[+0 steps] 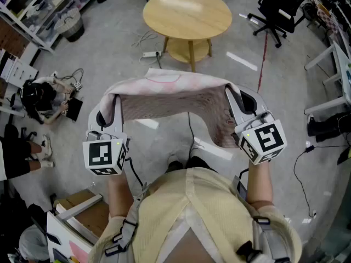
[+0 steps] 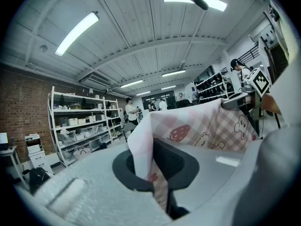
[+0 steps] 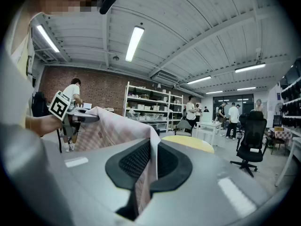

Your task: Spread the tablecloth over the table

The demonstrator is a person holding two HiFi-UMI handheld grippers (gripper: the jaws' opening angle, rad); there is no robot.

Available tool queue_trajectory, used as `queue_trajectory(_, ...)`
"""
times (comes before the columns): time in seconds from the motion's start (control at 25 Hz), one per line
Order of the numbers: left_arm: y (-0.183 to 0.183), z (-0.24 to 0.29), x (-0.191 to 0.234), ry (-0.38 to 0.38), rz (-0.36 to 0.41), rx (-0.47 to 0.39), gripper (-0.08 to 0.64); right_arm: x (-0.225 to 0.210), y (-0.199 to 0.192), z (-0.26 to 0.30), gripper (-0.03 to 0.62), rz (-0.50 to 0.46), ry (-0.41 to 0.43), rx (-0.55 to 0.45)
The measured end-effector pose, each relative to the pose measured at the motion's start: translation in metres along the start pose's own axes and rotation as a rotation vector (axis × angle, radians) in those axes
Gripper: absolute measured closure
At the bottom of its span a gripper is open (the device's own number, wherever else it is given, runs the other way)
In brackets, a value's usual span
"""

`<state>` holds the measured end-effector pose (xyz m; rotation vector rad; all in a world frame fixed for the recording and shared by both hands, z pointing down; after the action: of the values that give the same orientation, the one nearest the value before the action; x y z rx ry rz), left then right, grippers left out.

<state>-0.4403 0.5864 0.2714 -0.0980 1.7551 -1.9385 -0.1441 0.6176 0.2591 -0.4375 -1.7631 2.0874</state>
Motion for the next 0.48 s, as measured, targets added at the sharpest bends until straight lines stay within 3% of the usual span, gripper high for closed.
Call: queue_trajectory(0.48,0.004,0.009,-0.017,0.029,0.022,0.027,0.555,-0.022,-0.013,-0.001,0.583,0.072,0.025,0.016)
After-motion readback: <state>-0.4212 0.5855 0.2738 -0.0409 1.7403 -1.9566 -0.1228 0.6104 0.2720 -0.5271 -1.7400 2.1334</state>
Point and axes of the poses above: the fingertips, and each gripper's own axes: z forward along the fingers, x to its left, y out of its top, the point moved 2 cm from there along -z, backward along the fingers, and after that the axes turned 6 degrees about z, right-handed, at the moved point
